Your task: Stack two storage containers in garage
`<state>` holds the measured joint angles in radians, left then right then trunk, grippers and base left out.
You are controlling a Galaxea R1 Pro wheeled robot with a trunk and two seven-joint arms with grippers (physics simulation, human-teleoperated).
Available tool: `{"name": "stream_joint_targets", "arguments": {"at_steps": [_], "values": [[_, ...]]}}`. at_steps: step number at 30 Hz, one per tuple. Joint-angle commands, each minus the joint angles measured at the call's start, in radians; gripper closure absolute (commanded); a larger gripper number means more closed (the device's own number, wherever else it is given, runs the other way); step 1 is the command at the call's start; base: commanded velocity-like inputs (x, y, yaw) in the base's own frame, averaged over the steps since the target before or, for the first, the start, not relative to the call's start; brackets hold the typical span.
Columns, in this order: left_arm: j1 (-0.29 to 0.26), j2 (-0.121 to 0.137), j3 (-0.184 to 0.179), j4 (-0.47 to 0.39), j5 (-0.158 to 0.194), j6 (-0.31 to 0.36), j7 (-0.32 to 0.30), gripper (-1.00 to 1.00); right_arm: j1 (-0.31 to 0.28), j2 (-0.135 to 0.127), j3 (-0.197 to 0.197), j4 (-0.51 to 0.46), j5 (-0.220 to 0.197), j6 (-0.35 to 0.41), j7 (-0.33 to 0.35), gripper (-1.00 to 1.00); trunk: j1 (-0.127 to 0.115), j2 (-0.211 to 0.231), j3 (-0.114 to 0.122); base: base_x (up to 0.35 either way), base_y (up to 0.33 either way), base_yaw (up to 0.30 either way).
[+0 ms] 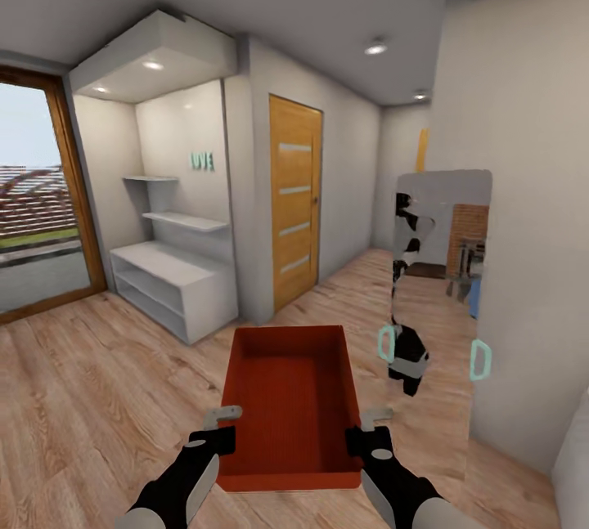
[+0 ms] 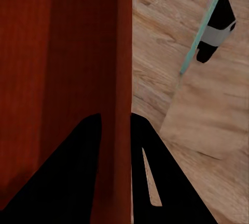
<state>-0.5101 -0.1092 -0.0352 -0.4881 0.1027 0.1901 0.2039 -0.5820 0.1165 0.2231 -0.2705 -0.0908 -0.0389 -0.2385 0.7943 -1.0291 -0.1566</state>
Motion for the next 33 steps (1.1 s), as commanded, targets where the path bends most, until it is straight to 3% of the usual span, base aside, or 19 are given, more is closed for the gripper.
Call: {"name": "stream_joint_targets", "arguments": {"at_steps": [1,7,27,33], "values": [[0.000,-0.001,0.017,-0.001,0.052,0.006,-0.003,1.00,-0.001,0.000,-0.034,-0.036,0.001,-0.047,0.005,1.00,0.001,-0.001,-0.001,0.322,0.000,0.244],[0.000,-0.001,0.017,-0.001,0.052,0.006,-0.003,1.00,-0.001,0.000,-0.034,-0.036,0.000,-0.046,0.005,1.00,0.001,-0.001,-0.001,0.322,0.000,0.237],[0.000,-0.001,0.017,-0.001,0.051,0.006,-0.003,1.00,-0.001,0.003,-0.034,-0.037,-0.001,-0.046,0.004,1.00,0.001,-0.001,-0.001,0.322,0.000,0.015],[0.000,-0.001,0.017,-0.001,0.051,0.006,-0.003,1.00,-0.001,0.001,-0.038,-0.038,-0.001,-0.045,0.004,1.00,0.001,-0.001,-0.001,0.322,0.000,0.208]]}}
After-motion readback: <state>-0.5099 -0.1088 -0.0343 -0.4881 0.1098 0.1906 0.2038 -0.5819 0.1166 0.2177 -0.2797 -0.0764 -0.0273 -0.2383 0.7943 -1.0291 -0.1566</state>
